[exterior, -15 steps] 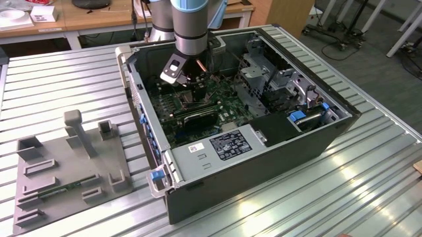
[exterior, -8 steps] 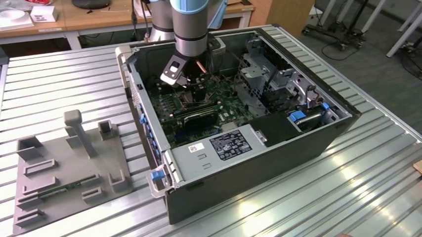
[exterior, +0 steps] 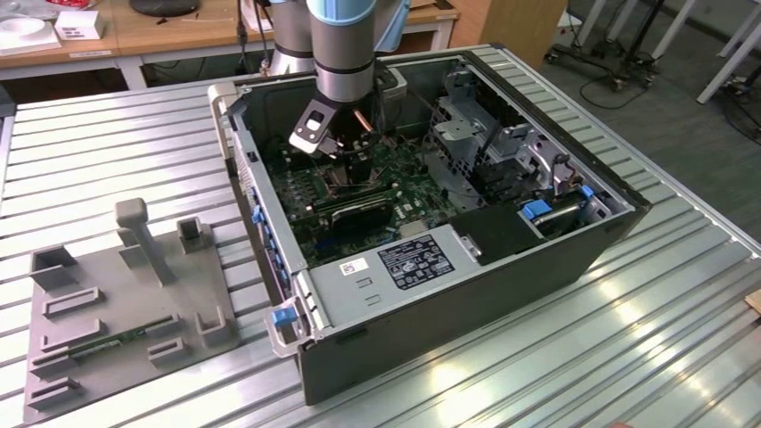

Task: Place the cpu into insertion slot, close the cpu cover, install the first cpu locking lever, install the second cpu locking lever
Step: 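Place the cpu into insertion slot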

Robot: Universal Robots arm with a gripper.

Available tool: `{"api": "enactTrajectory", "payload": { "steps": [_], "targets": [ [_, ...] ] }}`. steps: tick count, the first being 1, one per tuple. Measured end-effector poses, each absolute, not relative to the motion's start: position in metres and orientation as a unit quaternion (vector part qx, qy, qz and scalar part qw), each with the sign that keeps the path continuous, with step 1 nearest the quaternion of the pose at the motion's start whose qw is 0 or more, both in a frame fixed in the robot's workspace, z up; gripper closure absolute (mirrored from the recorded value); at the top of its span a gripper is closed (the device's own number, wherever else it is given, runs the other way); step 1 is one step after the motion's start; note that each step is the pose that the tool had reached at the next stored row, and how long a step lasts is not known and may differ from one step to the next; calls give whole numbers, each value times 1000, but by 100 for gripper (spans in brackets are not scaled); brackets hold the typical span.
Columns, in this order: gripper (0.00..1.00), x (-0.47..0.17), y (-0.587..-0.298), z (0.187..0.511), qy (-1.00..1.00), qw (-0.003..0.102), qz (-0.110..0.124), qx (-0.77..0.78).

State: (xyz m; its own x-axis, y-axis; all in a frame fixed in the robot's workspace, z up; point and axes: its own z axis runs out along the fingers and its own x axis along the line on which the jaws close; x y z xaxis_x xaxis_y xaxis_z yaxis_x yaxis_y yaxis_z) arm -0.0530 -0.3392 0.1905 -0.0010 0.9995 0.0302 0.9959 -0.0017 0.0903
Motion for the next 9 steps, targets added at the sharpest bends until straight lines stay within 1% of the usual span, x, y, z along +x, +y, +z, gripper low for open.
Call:
{"api": "enactTrajectory", "payload": {
  "steps": [2,3,9],
  "targets": [
    [33,-53,-339,191,706,21,42,706],
    [40,-53,-339,191,706,21,42,706],
    [40,-53,-339,191,706,22,42,706]
  ]
}}
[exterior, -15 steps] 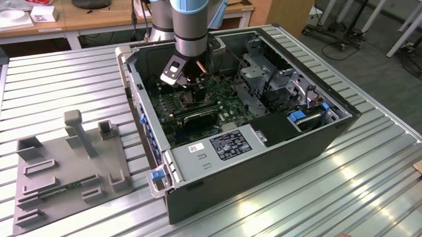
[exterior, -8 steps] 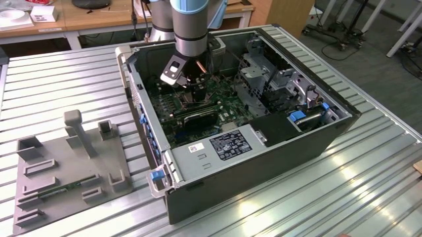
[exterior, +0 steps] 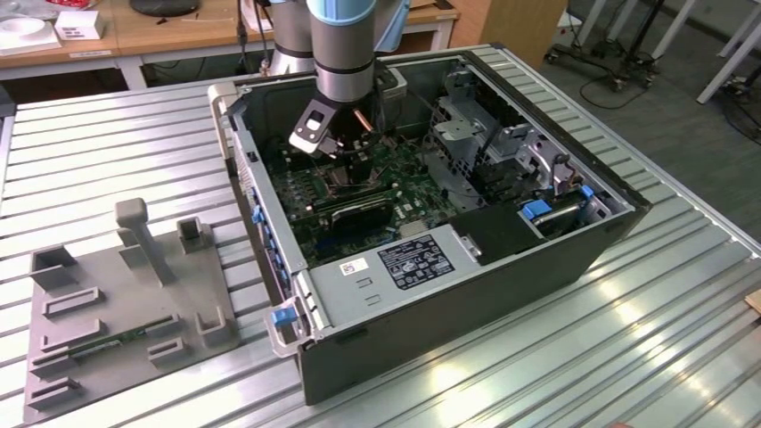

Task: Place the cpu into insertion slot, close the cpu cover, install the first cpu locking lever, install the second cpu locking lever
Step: 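Place the cpu into insertion slot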

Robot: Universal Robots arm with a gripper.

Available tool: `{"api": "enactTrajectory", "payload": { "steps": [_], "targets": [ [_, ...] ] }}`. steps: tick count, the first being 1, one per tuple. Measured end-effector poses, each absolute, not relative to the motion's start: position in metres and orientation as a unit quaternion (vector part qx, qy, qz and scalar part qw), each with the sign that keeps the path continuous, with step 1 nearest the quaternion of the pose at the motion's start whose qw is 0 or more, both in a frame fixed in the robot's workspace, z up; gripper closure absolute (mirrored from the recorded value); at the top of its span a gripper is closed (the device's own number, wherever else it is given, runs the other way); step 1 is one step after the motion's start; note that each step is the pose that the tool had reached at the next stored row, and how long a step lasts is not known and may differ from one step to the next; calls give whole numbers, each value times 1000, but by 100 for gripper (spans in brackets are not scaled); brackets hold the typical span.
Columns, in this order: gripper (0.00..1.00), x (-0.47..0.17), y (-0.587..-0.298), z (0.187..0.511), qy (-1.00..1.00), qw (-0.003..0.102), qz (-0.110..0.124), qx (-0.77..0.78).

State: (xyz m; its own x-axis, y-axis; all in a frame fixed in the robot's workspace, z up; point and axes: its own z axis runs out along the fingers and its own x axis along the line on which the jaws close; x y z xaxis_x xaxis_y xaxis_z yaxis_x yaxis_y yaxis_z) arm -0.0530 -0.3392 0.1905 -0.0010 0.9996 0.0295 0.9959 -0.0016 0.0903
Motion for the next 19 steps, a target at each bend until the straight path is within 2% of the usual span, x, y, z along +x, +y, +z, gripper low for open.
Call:
{"api": "enactTrajectory", "payload": {
  "steps": [19],
  "targets": [
    [40,-53,-339,193,706,21,43,706]
  ]
}}
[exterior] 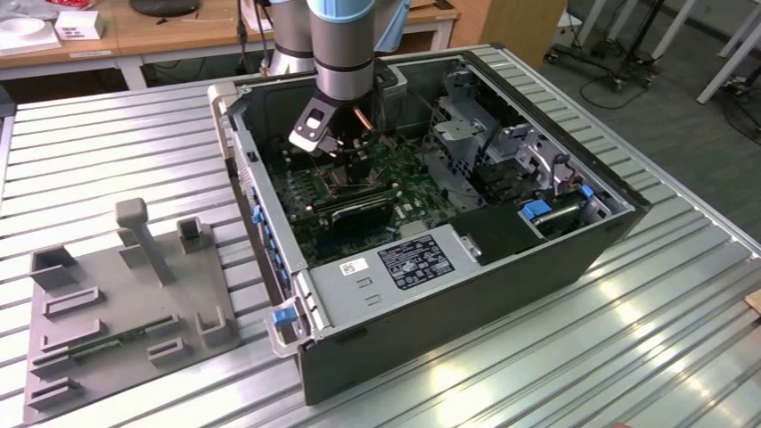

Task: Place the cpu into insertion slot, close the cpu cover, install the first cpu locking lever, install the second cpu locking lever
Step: 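Place the cpu into insertion slot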

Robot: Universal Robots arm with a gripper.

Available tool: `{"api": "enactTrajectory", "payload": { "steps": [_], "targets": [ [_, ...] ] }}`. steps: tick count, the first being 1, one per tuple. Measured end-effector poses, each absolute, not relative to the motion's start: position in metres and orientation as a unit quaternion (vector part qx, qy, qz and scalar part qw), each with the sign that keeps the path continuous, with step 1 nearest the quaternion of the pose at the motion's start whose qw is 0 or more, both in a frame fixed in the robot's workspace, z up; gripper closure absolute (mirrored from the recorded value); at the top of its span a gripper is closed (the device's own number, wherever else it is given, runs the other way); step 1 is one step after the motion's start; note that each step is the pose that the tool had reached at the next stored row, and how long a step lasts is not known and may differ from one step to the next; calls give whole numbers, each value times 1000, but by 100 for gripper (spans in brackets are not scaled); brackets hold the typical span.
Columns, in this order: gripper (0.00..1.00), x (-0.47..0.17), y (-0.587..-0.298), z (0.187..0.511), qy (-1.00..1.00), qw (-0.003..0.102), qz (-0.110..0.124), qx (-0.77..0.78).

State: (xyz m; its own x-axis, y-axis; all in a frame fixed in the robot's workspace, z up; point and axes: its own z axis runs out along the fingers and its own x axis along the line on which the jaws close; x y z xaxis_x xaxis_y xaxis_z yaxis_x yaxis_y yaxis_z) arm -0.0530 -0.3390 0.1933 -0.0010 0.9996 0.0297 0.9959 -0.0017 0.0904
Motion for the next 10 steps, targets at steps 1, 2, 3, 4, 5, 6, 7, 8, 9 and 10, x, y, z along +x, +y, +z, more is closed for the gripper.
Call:
{"api": "enactTrajectory", "payload": {
  "steps": [1,2,3,4,5,6,7,8,9,10],
  "targets": [
    [40,-53,-339,193,706,21,42,706],
    [40,-53,-339,193,706,22,42,706],
    [41,-53,-339,193,706,22,42,706],
    [41,-53,-339,193,706,22,42,706],
    [46,-53,-339,193,706,22,42,706],
    [46,-53,-339,193,706,22,42,706],
    [46,-53,-339,193,706,21,42,706],
    [46,-53,-339,193,706,21,42,706],
    [46,-53,-339,193,706,21,42,706],
    [46,-53,-339,193,706,21,42,706]
  ]
}}
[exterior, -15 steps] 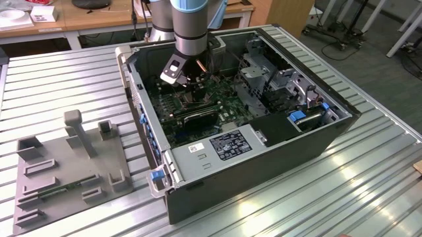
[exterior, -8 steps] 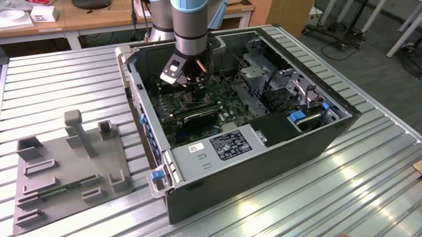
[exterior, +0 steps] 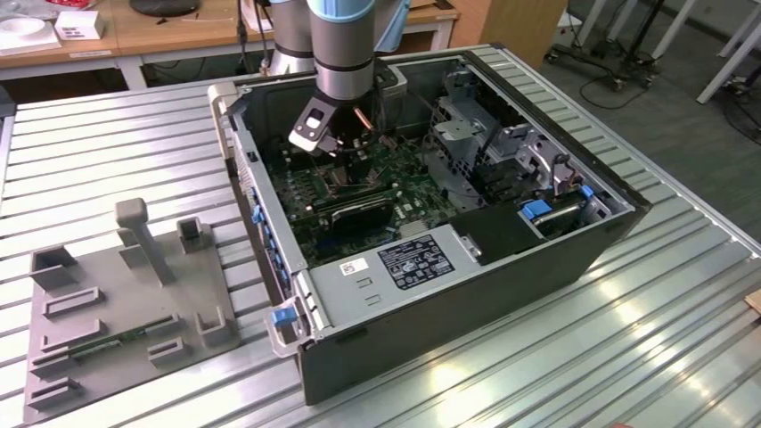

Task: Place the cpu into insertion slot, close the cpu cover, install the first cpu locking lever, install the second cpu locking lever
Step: 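Place the cpu into insertion slot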

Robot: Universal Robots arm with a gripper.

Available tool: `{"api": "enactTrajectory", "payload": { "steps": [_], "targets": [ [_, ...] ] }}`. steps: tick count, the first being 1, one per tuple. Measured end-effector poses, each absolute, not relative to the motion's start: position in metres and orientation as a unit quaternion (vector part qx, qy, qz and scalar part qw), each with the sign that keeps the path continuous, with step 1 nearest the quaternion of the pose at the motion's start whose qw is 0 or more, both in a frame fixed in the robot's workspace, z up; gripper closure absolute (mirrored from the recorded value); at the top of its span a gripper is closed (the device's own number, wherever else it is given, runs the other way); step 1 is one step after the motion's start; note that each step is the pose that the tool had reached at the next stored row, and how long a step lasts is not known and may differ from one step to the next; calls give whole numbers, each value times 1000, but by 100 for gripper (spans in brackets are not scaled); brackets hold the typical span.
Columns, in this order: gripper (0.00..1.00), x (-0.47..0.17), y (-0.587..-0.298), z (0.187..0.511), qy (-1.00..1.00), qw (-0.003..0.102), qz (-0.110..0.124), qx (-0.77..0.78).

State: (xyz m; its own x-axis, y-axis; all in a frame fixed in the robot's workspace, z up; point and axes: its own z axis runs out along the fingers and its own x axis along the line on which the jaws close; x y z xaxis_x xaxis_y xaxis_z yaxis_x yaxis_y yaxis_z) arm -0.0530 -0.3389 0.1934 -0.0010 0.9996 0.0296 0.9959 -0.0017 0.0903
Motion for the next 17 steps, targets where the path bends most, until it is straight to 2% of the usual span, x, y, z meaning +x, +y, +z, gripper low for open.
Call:
{"api": "enactTrajectory", "payload": {
  "steps": [17],
  "targets": [
    [46,-53,-339,200,706,21,43,706]
  ]
}}
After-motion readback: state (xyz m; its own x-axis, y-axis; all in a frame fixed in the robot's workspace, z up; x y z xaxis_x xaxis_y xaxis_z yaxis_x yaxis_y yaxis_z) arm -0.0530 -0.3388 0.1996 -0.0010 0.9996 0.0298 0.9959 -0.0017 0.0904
